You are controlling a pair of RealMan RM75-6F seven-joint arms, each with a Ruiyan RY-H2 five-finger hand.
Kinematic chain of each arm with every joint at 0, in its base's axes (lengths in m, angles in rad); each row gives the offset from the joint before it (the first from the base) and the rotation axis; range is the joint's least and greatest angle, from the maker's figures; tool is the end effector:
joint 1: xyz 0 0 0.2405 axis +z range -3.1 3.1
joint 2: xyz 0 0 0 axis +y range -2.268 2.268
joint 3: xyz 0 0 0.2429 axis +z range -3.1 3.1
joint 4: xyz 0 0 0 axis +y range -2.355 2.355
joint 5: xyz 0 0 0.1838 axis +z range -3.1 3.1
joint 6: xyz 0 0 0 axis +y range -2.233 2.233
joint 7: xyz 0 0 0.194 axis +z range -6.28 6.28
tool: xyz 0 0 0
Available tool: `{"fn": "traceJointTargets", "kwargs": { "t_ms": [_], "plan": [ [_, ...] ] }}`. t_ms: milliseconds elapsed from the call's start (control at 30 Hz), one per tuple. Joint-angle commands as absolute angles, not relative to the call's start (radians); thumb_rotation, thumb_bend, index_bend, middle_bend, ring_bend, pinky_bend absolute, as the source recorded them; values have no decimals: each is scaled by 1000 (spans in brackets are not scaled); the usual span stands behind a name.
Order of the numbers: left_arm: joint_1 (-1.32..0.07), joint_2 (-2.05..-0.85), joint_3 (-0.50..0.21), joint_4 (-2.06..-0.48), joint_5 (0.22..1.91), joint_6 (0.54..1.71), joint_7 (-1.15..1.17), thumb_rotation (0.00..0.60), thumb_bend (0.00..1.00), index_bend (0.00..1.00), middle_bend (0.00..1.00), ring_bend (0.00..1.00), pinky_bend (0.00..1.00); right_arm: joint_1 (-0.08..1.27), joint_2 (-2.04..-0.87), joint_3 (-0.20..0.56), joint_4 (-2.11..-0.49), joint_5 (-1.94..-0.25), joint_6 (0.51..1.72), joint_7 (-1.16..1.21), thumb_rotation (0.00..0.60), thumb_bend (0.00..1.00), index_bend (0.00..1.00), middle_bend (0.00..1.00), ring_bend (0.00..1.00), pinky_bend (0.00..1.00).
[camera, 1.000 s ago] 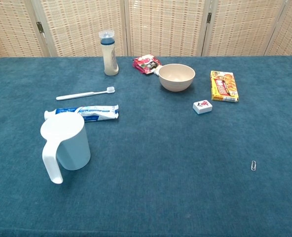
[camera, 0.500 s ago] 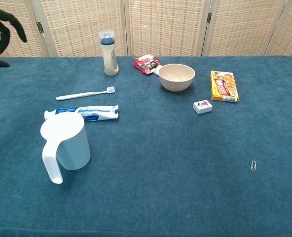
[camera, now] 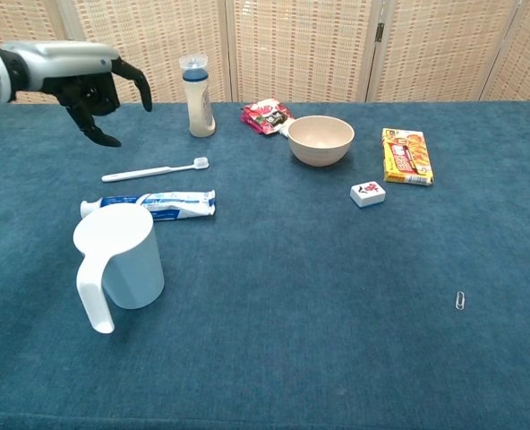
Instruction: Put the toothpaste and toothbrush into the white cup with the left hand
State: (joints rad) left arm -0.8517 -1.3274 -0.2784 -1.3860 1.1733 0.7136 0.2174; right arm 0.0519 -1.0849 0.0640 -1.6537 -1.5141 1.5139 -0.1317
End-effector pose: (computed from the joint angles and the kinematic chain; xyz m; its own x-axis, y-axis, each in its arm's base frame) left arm -0.1181 0.4375 0.0618 0.5717 0.1936 0.7973 0.7806 -0.4276 -0.4560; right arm -0.2843 -0.2205 0.1903 0.5061 0.0265 0.8621 -0.8625 0.0070 0.5061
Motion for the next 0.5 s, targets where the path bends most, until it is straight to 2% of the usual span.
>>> {"fn": "traceJointTargets", "kwargs": {
  "t_ms": [33, 500],
  "plan": [
    [-890, -1381, -259, -1349, 1125, 688, 264, 600, 253, 345, 937, 867, 968, 54, -1085, 65, -1653, -1513, 1511, -131, 600, 166, 2, 171, 170, 178],
    [-967, -1511, -207, -1273, 972, 654, 347, 600, 252, 325, 943, 872, 969, 51, -1084, 65, -1649, -1500, 1507, -127, 600, 166, 2, 171, 170, 178]
  ]
}}
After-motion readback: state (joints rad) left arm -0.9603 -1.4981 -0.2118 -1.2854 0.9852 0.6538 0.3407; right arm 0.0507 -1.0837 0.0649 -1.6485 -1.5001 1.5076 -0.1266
